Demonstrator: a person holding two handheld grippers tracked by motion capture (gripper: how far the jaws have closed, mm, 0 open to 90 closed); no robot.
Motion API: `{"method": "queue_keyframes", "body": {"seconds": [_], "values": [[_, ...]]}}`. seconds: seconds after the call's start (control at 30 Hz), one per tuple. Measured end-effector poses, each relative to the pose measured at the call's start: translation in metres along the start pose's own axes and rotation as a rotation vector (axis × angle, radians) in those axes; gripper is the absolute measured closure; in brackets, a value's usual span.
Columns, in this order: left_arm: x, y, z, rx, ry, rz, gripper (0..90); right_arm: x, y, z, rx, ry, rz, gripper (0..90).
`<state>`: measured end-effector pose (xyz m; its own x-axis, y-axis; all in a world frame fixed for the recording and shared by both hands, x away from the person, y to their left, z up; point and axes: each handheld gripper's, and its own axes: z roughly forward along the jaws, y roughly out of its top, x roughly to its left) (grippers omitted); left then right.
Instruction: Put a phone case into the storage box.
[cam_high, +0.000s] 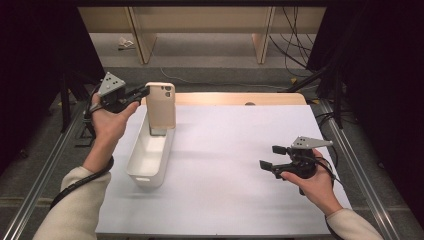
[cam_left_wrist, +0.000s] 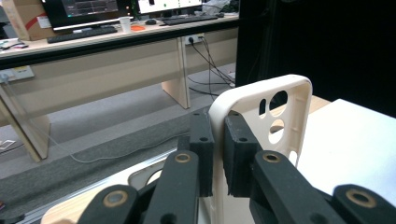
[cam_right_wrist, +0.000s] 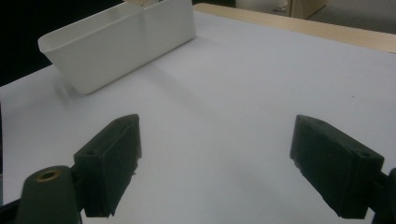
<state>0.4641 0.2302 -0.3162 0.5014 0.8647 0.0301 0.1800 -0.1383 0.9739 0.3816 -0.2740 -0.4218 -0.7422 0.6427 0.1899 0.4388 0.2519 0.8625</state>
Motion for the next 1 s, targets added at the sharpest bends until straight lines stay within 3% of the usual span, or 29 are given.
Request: {"method": "queue_keyframes", "body": {"seconds": [0.43,0.73,1.0], "values": [[0.020,-0.008,0.004,0.002,0.019,0.017,82.9,-0.001,0.000,0.000,0.001,0.000,0.001,17.3],[0.026,-0.014,0.009,0.006,0.027,0.013,82.8,0.000,0.000,0.000,0.003,0.003,0.002,17.3],[0.028,-0.027,0.018,0.042,0.025,0.020,82.8,0.000,0.000,0.001,0.002,0.003,0.002,17.4]]}}
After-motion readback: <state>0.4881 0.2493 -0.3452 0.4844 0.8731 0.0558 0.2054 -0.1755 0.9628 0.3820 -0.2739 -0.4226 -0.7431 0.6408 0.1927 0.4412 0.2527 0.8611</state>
